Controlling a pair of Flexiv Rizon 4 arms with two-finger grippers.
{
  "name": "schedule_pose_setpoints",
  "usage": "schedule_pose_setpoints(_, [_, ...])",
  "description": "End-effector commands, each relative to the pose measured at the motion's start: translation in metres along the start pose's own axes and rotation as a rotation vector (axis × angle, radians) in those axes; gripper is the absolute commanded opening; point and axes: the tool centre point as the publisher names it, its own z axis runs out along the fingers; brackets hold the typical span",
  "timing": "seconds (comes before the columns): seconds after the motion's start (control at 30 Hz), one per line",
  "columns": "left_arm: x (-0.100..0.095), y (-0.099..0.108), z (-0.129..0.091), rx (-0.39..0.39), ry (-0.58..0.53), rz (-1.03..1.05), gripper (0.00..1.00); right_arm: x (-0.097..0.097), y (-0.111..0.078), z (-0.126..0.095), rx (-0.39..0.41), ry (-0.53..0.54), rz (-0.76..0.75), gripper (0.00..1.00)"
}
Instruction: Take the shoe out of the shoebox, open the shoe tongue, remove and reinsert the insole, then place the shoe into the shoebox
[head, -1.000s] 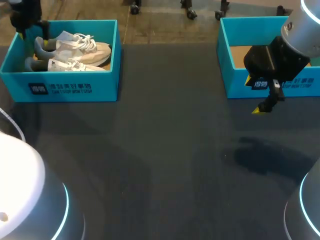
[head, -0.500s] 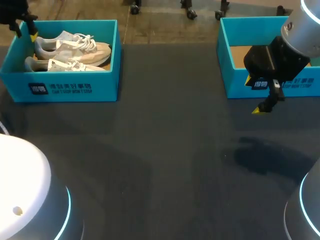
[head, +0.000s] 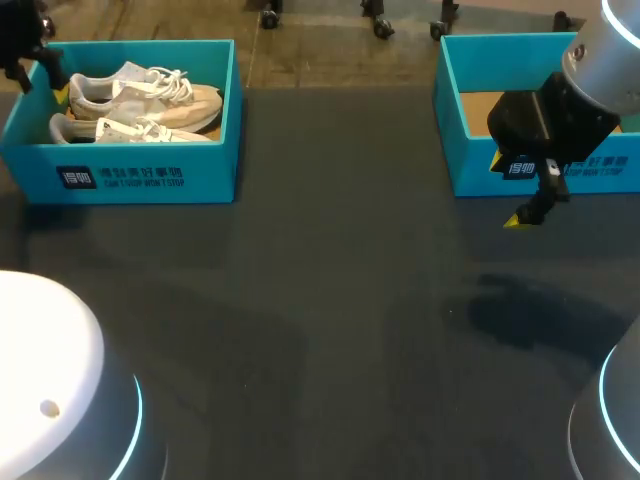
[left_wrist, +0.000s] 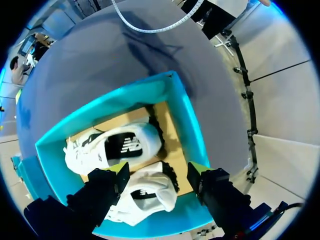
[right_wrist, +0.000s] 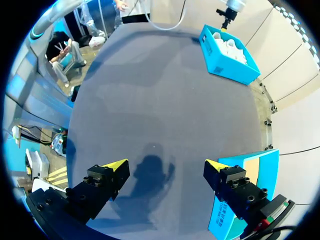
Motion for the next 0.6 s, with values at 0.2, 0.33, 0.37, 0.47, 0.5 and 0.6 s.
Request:
schedule_pose_setpoints(0.2, [-0.008,-0.017,0.019,-0.151,-0.004,0.043,0.78,0.0,0.0,0.001,0.001,0.0,0.001,1.0])
schedule_pose_setpoints(0.33, [-0.008,-0.019,0.026,-0.156,-0.009,0.052,0.49,0.0,0.0,0.001,0.001,0.0,0.001,1.0])
schedule_pose_setpoints(0.37, [-0.008,-0.019,0.027,-0.155,-0.009,0.053,0.51,0.0,0.0,0.001,0.001,0.0,0.001,1.0])
schedule_pose_setpoints(0.47, [-0.009,-0.017,0.03,-0.127,-0.013,0.048,0.66,0.0,0.0,0.001,0.001,0.0,0.001,1.0])
schedule_pose_setpoints(0.5, [-0.009,-0.016,0.031,-0.125,-0.013,0.047,0.69,0.0,0.0,0.001,0.001,0.0,0.001,1.0])
schedule_pose_setpoints(0.6, [-0.009,-0.016,0.033,-0.12,-0.014,0.044,0.75,0.0,0.0,0.001,0.001,0.0,0.001,1.0])
